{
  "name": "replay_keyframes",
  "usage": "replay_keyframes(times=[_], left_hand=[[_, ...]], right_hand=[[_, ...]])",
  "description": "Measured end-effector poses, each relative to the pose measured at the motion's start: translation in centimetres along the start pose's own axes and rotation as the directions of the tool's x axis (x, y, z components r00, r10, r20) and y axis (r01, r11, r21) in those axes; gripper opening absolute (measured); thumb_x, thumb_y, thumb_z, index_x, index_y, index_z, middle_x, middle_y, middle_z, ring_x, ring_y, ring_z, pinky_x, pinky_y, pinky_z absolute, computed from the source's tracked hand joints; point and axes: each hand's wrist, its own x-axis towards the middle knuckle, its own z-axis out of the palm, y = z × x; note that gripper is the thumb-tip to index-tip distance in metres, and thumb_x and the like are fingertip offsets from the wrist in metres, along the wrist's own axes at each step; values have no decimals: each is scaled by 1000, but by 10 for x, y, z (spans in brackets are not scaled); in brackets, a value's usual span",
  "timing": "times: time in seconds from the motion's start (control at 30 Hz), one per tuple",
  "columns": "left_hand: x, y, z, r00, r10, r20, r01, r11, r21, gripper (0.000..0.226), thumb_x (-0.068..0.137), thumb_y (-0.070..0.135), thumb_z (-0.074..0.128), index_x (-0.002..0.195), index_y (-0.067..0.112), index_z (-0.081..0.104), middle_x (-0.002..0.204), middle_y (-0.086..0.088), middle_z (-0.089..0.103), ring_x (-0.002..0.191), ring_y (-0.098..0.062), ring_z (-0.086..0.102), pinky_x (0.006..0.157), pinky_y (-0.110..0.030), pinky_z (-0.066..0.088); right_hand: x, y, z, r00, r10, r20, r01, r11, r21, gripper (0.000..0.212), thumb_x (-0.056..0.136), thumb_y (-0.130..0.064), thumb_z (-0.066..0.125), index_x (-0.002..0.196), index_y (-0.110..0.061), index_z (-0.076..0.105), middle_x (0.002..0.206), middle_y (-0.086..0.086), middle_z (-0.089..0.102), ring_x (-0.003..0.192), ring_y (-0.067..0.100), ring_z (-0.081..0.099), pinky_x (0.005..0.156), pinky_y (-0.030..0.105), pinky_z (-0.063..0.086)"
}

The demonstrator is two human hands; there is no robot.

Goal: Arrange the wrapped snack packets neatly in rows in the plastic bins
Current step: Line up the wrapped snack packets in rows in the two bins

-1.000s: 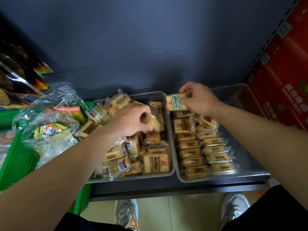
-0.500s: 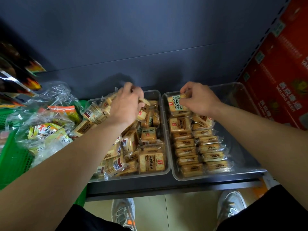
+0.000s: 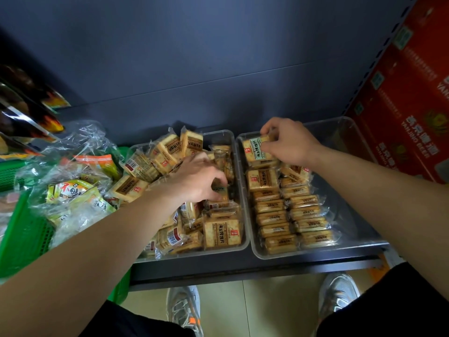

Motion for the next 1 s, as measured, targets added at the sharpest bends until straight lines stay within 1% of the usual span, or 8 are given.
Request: replay_keyframes(times=[0.17,0.5,0.63,0.7,0.8,0.87,0.93,1.0], left_hand=[[4,3,3,998,37,51,-39,998,40,40,74,63,74,109,45,68,150,10,42,136,-20,22,116,-51,13],[4,-11,9,989,144,34,-145,988,45,14,80,45,79,90,36,76,127,31,51,131,-12,20,110,-43,12],[3,-16,8,985,175,0,-175,984,26,9,85,43,75,89,36,71,123,26,57,130,-11,30,116,-48,15],[-2,-22,1,990,139,-36,-142,985,-99,10,89,40,72,85,39,62,119,20,60,126,-13,44,115,-48,29],[-23,-31,-15,993,71,-94,-93,960,-263,12,94,38,64,85,40,57,114,18,63,106,-14,62,96,-44,50],[-38,-39,-23,989,67,-130,-96,969,-226,10,96,39,60,88,38,55,104,16,65,90,-11,66,82,-38,55],[-53,-43,-25,989,81,-120,-98,985,-141,13,100,37,55,89,32,51,98,11,64,77,-8,69,62,-26,50],[-62,-44,-21,994,57,-92,-72,985,-158,14,103,34,52,91,29,47,97,10,61,72,-4,71,51,-21,43]], right_hand=[[1,1,1,1000,-14,24,15,999,-29,32,87,-23,73,117,-26,63,109,-3,66,96,15,65,82,35,55],[1,1,2,999,-27,39,28,999,-24,33,88,-20,72,119,-25,63,112,-3,65,95,14,64,78,31,53],[1,0,1,999,-25,39,25,1000,-4,32,88,-20,72,119,-25,63,110,-4,65,92,12,64,73,28,51],[1,-1,0,999,-21,32,20,999,27,30,89,-20,71,117,-26,63,106,-4,66,89,10,65,70,26,50],[0,-3,-2,1000,-3,13,2,994,108,25,90,-20,69,112,-28,64,105,-5,67,89,10,65,72,25,50],[-2,-4,-4,1000,12,27,-17,982,188,22,90,-18,68,109,-29,65,108,-3,68,92,14,68,80,33,56],[-7,-6,-6,994,24,104,-51,964,261,24,92,-15,67,113,-28,64,109,0,70,93,17,71,83,41,61],[-14,-8,-5,980,16,199,-72,958,276,29,95,-9,65,121,-22,62,110,2,70,95,17,71,71,32,63]])
